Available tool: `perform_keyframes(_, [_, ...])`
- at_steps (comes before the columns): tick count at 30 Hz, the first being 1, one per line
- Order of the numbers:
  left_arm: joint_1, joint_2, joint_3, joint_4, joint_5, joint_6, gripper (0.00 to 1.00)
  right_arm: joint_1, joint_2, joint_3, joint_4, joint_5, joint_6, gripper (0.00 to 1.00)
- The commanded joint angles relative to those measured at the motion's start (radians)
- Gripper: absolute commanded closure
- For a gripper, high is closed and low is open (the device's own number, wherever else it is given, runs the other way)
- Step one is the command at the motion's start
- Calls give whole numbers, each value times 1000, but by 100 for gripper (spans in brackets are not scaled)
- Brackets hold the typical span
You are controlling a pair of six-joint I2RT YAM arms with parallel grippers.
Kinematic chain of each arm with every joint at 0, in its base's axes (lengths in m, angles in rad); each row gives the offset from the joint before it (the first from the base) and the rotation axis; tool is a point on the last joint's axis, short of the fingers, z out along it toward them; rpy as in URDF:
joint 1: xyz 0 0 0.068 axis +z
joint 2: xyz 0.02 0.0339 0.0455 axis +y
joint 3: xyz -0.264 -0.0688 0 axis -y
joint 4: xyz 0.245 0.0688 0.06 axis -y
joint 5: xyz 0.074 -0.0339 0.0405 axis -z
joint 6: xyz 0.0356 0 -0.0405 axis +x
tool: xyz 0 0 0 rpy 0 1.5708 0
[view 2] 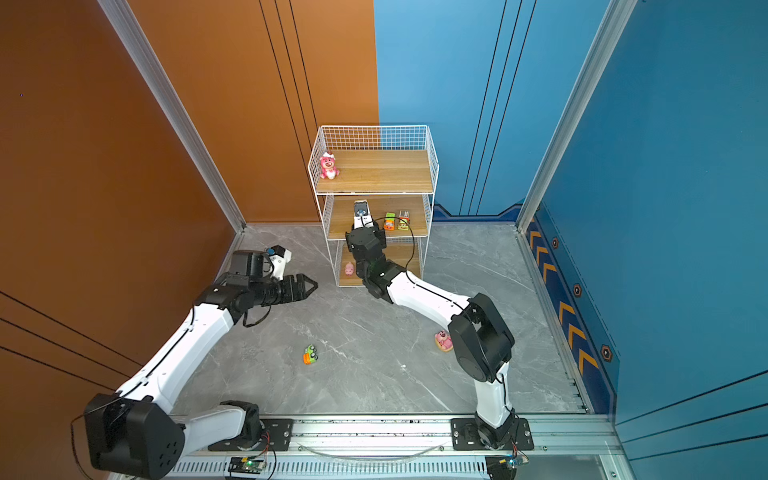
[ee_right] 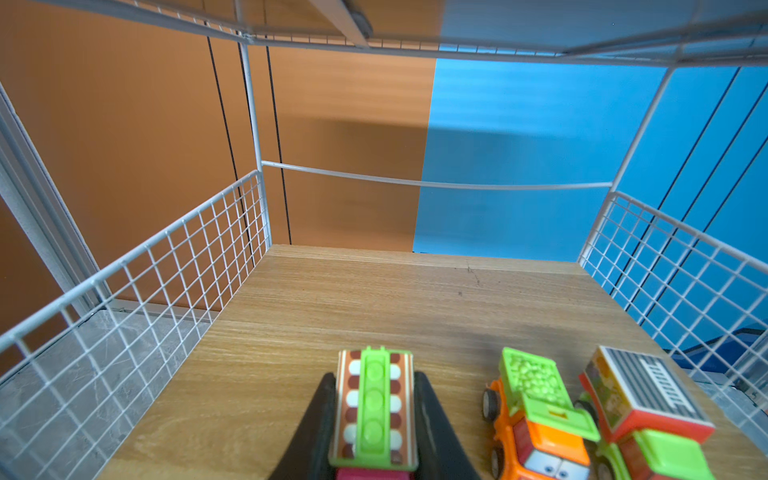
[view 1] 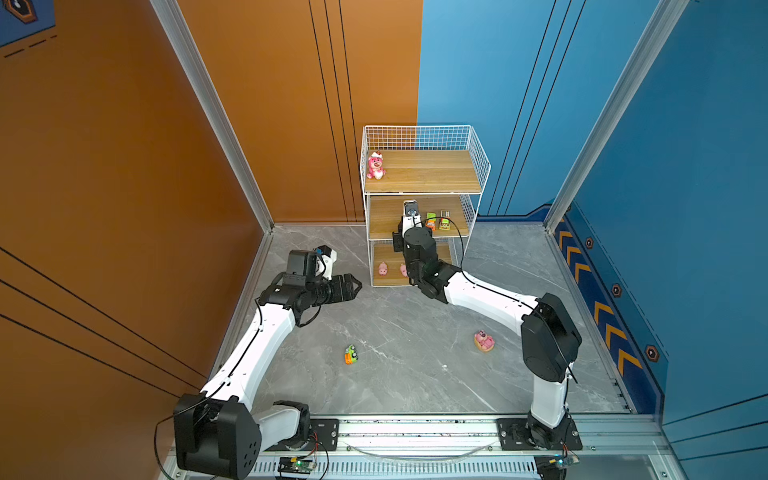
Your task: Place and organize the plastic toys onto the shelf
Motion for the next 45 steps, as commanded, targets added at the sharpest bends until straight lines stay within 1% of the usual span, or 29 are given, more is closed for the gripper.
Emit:
perform_keyframes(1, [-1, -5, -15, 11, 16, 2, 17, -14, 30, 36, 11, 16, -4, 78])
perform_keyframes(12, [1, -3, -15, 11, 16, 4, 17, -39, 65, 78, -47, -3, 48, 78])
perform_keyframes(32, [2, -5, -15, 11, 18, 4, 17, -50, 133, 151, -84, 5, 66, 76])
perform_keyframes(37, [3, -4, -14, 11, 18, 5, 17, -51, 136, 155, -93, 11, 64, 72])
perform_keyframes(45, [4, -4, -16, 11, 16, 5, 17, -48, 121, 159, -88, 6, 49, 59])
